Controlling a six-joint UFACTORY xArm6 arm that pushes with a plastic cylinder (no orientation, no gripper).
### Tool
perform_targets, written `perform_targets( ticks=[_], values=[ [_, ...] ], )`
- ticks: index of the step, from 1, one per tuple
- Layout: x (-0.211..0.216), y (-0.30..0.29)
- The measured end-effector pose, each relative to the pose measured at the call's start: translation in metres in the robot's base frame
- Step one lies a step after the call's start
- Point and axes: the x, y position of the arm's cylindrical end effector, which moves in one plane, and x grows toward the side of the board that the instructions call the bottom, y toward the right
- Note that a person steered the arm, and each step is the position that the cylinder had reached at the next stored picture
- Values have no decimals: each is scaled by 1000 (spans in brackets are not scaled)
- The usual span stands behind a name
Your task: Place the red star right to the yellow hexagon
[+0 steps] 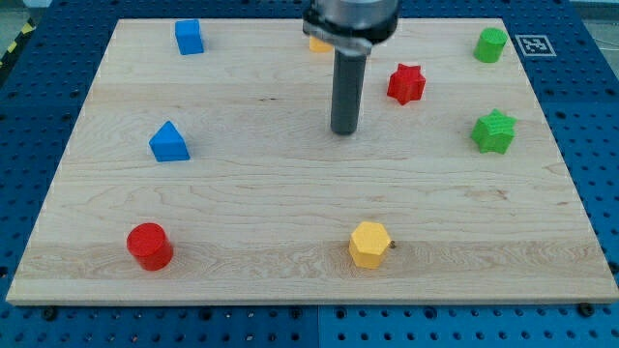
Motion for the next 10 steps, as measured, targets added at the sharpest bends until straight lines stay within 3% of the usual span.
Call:
perform_targets(
  ticks=[2, 4, 5, 7, 8, 10],
  values=[
    [-84, 60],
    [-97, 175],
    [-84, 143],
    [18, 87],
    [42, 87],
    [21, 107]
  ],
)
